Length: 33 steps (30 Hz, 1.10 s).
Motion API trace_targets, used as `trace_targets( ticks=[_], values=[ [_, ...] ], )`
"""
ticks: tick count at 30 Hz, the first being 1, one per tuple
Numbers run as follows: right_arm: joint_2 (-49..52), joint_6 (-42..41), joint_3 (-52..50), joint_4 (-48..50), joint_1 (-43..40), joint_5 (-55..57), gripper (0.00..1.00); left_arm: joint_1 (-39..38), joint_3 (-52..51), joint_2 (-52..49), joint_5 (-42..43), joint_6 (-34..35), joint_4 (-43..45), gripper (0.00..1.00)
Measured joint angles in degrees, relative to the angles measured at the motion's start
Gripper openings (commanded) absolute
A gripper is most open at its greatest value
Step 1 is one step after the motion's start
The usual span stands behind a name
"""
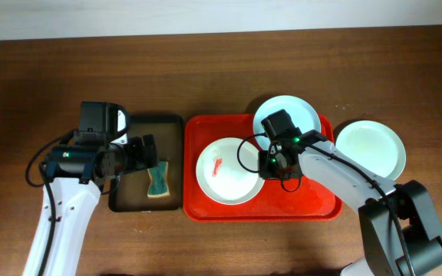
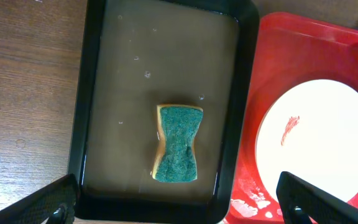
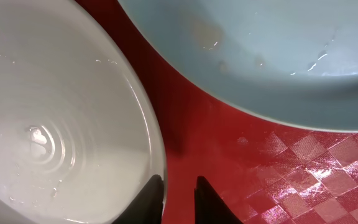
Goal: Clean dirty plates on tray and stack at the side
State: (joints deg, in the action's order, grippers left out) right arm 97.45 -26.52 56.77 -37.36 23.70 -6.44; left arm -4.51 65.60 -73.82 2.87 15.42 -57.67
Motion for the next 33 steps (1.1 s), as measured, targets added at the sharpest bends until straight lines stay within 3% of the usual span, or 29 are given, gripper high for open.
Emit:
trace_targets(
  ticks=[8,10,12,21,25,26,28,33],
  values=[
    [0.0,0.0,0.0,0.6,0.0,0.0,0.19,0.0,0.0,0.0,0.0,0.0,0.0,0.99],
    [0.0,-0.1,-0.1,1.3,0.0,0.0,0.16,0.0,0.0,0.0,0.0,0.0,0.0,0.99],
    [0.0,-0.1,-1.7,4.7,0.1,0.0,0.04,0.0,0.0,0.0,0.0,0.0,0.0,0.99],
    [0.0,-0.5,-3.1,5.4,0.8,0.5,0.04,0.0,0.0,0.0,0.0,0.0,0.0,0.99],
    [0.0,4.4,-3.1,7.8,1.1,0.6,0.04,0.0,0.0,0.0,0.0,0.0,0.0,0.99],
    [0.0,6.6,-3.1,8.1,1.1,0.4,0.16,0.0,0.0,0.0,0.0,0.0,0.0,0.99],
    [0.0,8.5,-3.1,8.2,1.1,0.4,0.23,0.0,0.0,0.0,0.0,0.0,0.0,0.99],
    [0.0,7.0,-0.3,1.4,1.2,-0.4,0.24,0.0,0.0,0.0,0.0,0.0,0.0,0.99]
  ],
)
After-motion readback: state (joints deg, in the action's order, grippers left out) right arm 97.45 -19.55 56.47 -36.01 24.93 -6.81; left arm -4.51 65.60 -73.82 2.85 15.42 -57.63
